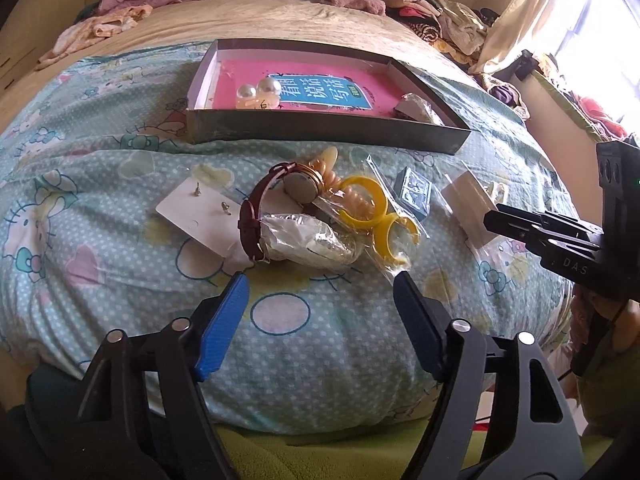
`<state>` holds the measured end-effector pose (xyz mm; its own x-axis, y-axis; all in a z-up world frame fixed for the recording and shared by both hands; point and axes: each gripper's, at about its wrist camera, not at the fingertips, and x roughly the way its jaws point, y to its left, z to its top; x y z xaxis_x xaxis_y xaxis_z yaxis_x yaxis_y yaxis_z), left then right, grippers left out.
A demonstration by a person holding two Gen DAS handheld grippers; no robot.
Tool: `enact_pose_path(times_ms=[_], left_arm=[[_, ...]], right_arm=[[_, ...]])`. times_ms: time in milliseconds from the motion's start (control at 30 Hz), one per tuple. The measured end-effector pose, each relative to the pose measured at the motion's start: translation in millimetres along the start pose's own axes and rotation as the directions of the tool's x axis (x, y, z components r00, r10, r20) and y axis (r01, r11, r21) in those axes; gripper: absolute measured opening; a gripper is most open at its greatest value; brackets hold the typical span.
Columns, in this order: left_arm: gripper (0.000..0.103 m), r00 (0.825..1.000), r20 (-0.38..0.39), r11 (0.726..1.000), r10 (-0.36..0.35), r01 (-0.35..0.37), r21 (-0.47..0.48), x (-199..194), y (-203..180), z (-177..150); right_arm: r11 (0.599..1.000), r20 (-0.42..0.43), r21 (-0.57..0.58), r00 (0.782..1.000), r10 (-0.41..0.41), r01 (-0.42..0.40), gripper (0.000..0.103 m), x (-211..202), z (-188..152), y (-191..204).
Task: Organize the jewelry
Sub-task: 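Grasp the white-wrapped plastic bag with the left tool while the right tool grasps the clear plastic sleeve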
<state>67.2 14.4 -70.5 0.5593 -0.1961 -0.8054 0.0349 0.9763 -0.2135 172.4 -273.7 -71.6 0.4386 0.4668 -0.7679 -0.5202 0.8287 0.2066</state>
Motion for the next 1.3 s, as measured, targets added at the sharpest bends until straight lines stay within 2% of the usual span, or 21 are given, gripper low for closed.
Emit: enact_pose_path(times_ms=[167, 333, 533, 1133, 1200, 1267, 1300], left_arm=[[0.051, 0.999, -0.021, 0.998, -0.048, 0.048, -0.036, 8, 3, -1], [0.049, 0.995, -0.017, 0.992, -0.097, 0.095, -0.078, 12, 8, 0], [0.039, 0.989, -0.025, 0.982, -0.144, 0.140, -0.125, 21, 12, 3], [0.039, 0.976, 0.025, 0.949, -0.216, 0.216, -0.230, 34, 23, 16], [0.035, 0.976, 0.028, 0.947, -0.214, 0.215, -0.237, 35, 23, 17], [0.022, 0.978, 0.029, 0.948, -0.207, 0.207, -0.241, 37, 24, 17], [0.019, 0.978, 0.032, 0.947, -0.206, 0.207, -0.246, 37, 24, 16]], right_arm=[[1.000, 0.000, -0.024, 1.000, 0.010, -0.010, 0.024, 3, 2, 4], [0.999, -0.001, -0.044, 1.000, 0.010, -0.010, 0.024, 9, 6, 7], [0.998, -0.005, -0.062, 1.000, 0.016, -0.017, 0.023, 19, 12, 10], [0.995, -0.029, -0.095, 0.999, 0.030, -0.032, 0.022, 46, 18, 18], [0.995, -0.028, -0.096, 0.999, 0.032, -0.034, 0.022, 48, 18, 18], [0.995, -0.024, -0.095, 0.999, 0.034, -0.036, 0.022, 48, 19, 18], [0.995, -0.023, -0.096, 0.999, 0.034, -0.036, 0.022, 48, 19, 18]])
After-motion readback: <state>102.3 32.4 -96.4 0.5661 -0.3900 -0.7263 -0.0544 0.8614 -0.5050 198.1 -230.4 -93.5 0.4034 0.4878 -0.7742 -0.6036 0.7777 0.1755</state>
